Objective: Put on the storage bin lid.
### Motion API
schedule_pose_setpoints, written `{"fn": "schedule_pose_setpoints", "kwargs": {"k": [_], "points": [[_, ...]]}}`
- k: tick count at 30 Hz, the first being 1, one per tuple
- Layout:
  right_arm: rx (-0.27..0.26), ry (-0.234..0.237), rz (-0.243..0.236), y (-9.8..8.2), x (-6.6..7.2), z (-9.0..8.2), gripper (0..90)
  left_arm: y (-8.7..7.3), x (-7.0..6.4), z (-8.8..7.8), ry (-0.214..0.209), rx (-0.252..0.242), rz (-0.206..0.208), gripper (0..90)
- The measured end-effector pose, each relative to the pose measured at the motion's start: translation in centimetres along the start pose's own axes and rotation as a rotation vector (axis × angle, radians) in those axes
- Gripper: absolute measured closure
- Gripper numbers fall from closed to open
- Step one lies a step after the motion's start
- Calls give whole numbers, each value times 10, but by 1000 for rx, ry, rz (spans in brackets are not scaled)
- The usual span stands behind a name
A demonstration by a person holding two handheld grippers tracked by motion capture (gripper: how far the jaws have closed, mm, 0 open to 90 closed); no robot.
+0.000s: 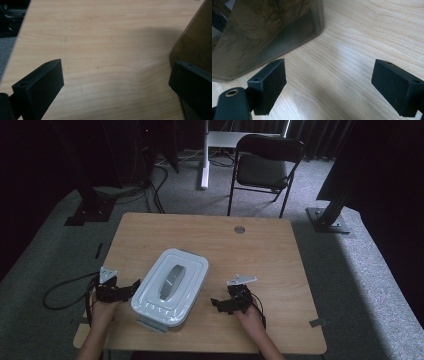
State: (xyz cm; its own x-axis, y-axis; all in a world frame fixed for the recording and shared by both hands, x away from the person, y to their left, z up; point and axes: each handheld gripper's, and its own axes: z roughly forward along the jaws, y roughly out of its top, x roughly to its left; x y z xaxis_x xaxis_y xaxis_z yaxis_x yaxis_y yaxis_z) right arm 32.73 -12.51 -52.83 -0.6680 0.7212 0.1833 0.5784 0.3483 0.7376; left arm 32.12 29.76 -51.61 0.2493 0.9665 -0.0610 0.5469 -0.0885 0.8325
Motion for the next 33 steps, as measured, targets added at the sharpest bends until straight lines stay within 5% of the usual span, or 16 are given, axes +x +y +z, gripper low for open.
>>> {"fn": "schedule_pose_setpoints", "kwargs": {"k": [15, 24, 27, 33], "points": [[-7, 0, -2, 0, 0, -4, 116, -9, -22, 12, -28, 43, 23, 13], [-24, 4, -8, 0, 3, -8, 117, -10, -61, 12, -113, 76, 89, 12], [-30, 1, -15, -2, 2, -12, 117, -9, -71, 12, -104, 83, 128, 12], [-17, 2, -5, -7, -5, -16, 116, -4, -86, 20, -126, 90, 138, 13]]}}
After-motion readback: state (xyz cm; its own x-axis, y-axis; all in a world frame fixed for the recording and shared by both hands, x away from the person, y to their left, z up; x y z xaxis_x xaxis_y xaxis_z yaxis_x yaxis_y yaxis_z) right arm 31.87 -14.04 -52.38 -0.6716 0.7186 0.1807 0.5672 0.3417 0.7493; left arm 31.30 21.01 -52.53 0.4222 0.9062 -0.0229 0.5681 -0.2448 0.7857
